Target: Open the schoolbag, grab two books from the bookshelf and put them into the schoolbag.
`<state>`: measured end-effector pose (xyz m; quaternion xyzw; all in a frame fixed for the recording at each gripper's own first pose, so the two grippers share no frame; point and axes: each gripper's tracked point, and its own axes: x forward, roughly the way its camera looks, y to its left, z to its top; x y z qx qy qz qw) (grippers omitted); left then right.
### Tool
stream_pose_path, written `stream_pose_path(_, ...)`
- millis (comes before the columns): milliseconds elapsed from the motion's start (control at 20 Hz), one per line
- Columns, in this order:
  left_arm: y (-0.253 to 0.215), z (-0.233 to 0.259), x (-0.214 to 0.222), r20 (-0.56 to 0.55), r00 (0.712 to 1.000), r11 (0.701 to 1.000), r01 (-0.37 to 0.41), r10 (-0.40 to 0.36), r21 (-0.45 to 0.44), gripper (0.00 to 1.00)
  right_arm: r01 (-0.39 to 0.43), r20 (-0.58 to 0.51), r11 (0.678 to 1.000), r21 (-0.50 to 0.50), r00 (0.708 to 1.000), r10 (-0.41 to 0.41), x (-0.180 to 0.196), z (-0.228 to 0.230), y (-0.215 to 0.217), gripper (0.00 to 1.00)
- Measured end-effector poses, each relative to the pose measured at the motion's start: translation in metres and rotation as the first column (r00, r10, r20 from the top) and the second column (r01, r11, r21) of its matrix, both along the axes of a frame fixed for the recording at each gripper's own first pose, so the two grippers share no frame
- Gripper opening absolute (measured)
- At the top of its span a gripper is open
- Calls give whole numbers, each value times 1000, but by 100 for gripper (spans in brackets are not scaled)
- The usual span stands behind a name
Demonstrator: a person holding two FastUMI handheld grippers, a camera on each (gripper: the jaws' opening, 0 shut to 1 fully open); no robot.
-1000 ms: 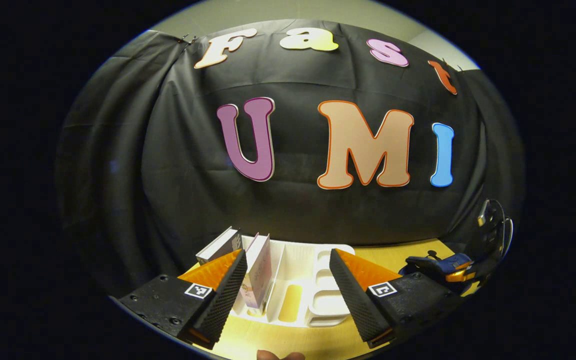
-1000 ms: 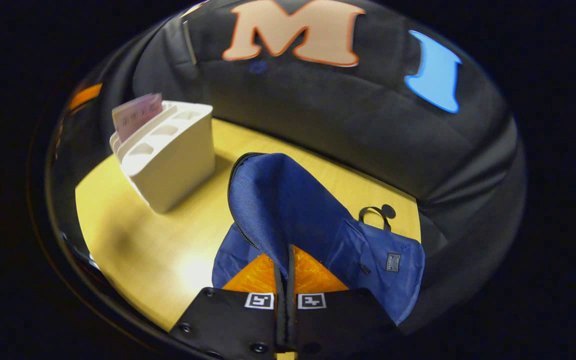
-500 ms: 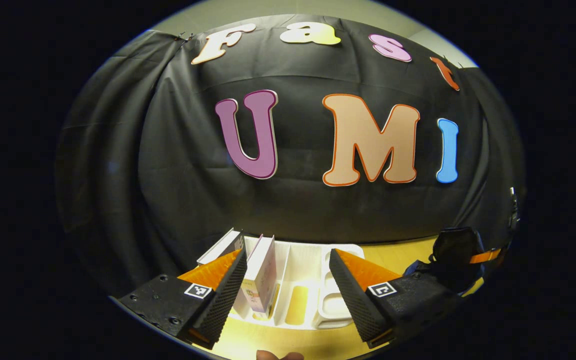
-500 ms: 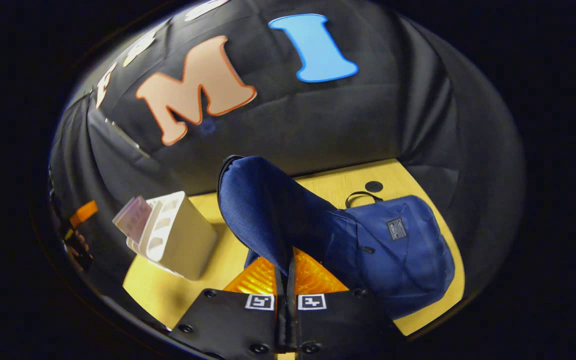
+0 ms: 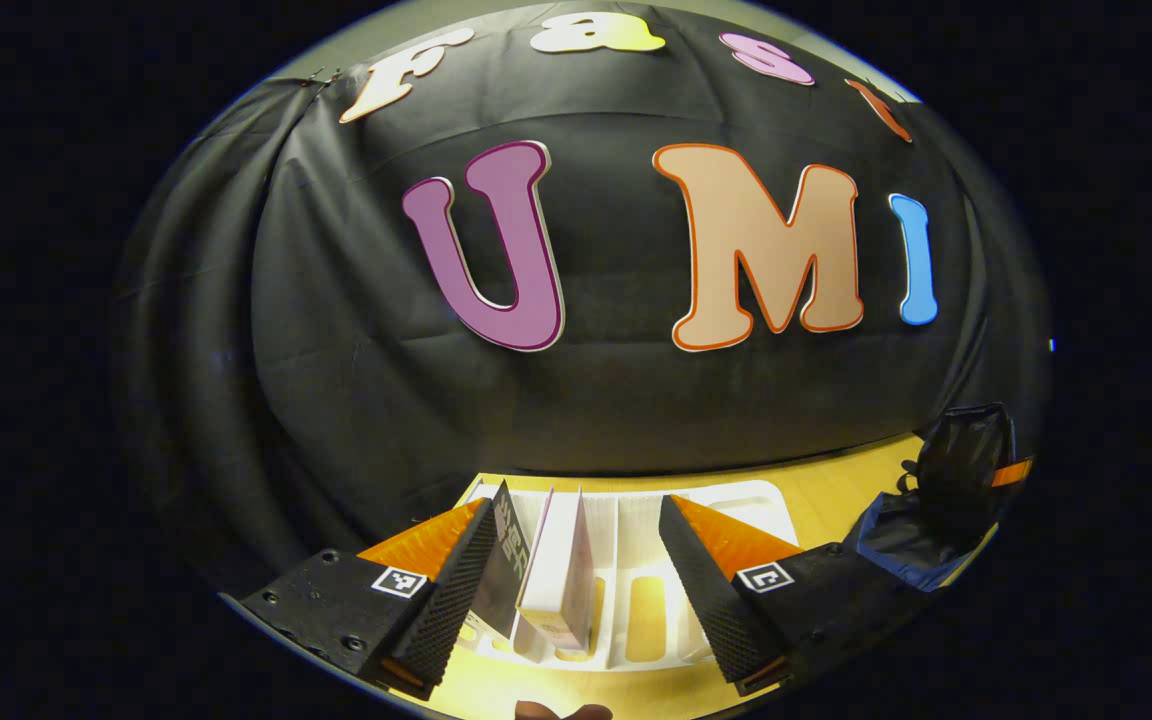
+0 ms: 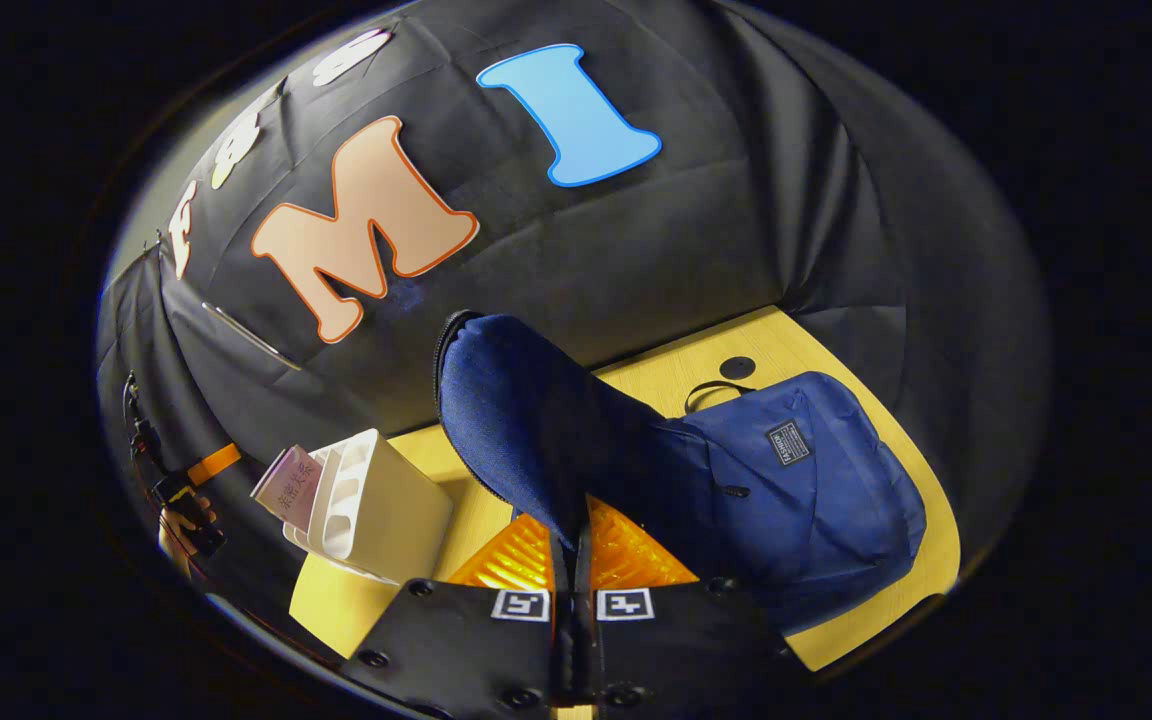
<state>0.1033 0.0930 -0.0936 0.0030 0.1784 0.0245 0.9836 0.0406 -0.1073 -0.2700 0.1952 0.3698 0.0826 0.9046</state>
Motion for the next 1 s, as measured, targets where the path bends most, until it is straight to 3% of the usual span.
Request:
stream_pose_path(50,2,-6,4,-33,999,1000,14,-14,5,95,4,0,1000,6,1000,-4,1,0,-1,4)
stream_pose_path(250,15,-41,14,-211,976,997,67,-57,41,95,11,2,1000,15,1000,-11,-1,1,-3,4)
stream_pose_path(350,14,-66,20,-312,946,995,96,-89,7,95,4,4,1000,5,1000,-4,1,2,-4,2)
stream_pose_path(500,20,-99,20,-450,889,996,80,-85,-31,94,-4,-3,1000,2,1000,4,-1,0,0,4)
stream_pose_path(750,21,-124,24,-568,816,994,103,-102,-30,94,7,-11,1000,18,1000,-7,-2,-3,-1,4)
stream_pose_path(800,19,-128,23,-588,800,992,118,-115,-35,93,9,-11,1000,19,1000,-9,-2,-1,0,4)
stream_pose_path(850,21,-132,22,-611,783,991,128,-121,-32,86,10,-9,1000,19,1000,-10,-1,-1,-1,4)
stream_pose_path(900,24,-136,21,-624,773,991,130,-116,-23,89,11,-9,1000,19,1000,-11,-2,-1,0,4)
stream_pose_path(1000,23,-141,21,-653,748,990,140,-117,-17,85,13,-9,1000,21,1000,-13,-2,0,-1,4)
